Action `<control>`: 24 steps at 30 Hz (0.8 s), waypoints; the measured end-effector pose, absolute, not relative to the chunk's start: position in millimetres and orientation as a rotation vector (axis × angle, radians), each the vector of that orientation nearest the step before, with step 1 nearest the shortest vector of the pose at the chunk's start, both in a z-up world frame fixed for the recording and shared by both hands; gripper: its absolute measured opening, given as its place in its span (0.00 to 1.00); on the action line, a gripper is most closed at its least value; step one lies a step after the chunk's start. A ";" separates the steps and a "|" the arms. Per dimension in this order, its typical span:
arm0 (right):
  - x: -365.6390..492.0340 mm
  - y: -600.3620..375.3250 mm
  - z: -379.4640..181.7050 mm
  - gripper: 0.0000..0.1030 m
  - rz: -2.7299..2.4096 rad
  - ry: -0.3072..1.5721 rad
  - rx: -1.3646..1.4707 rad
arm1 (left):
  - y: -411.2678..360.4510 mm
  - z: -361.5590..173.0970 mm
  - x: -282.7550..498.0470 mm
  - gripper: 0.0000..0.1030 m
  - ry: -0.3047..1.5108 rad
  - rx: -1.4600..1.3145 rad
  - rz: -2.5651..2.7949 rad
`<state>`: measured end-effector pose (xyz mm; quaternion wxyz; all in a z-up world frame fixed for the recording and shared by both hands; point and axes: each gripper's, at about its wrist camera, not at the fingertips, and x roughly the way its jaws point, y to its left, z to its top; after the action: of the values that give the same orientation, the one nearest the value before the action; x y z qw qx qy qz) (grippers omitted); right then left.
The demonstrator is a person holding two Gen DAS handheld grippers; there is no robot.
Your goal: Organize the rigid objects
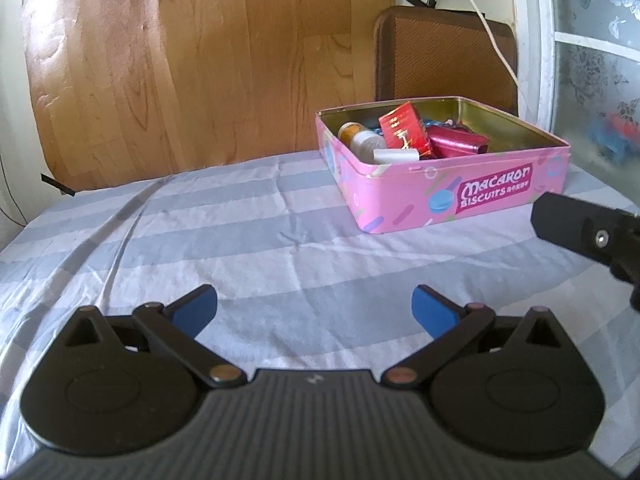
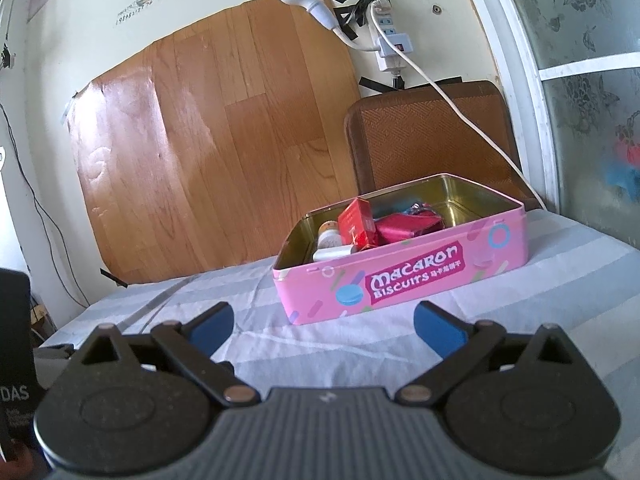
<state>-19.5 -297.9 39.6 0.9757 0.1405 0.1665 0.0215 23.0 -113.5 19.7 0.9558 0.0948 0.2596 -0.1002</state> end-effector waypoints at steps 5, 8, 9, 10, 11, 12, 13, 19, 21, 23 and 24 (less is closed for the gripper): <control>-21.9 -298.5 39.8 0.98 0.036 0.333 0.294 | -118.4 15.9 22.8 1.00 0.554 0.228 -0.175; -23.1 -297.9 39.8 0.98 0.034 0.333 0.298 | -119.8 13.6 22.3 1.00 0.577 0.234 -0.177; -23.5 -297.8 39.6 0.98 0.033 0.332 0.299 | -120.0 13.0 22.4 1.00 0.587 0.233 -0.180; -23.4 -298.0 39.6 0.98 0.033 0.333 0.299 | -120.1 12.6 22.7 1.00 0.599 0.231 -0.184; -23.5 -298.4 39.3 0.98 0.034 0.333 0.300 | -120.0 12.0 23.0 1.00 0.608 0.228 -0.192; -23.9 -298.0 39.5 0.98 0.032 0.333 0.302 | -119.9 11.5 23.2 1.00 0.616 0.226 -0.197; -24.2 -297.9 39.6 0.98 0.031 0.334 0.303 | -120.0 10.7 23.2 1.00 0.624 0.224 -0.199; -25.4 -298.2 38.0 0.98 0.025 0.340 0.310 | -122.8 6.8 23.3 1.00 0.652 0.229 -0.219; -24.8 -298.0 37.3 0.98 0.026 0.346 0.314 | -123.7 5.9 23.2 1.00 0.658 0.230 -0.224; -24.6 -298.3 36.5 0.99 0.026 0.348 0.318 | -124.9 5.0 23.0 1.00 0.666 0.228 -0.227; -24.7 -298.1 36.6 0.99 0.025 0.349 0.319 | -125.0 4.4 23.2 1.00 0.671 0.226 -0.229</control>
<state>-24.7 -298.1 36.6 0.9721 0.1581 0.1726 0.0122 23.2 -125.0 4.4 0.9315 0.1104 0.3280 -0.1117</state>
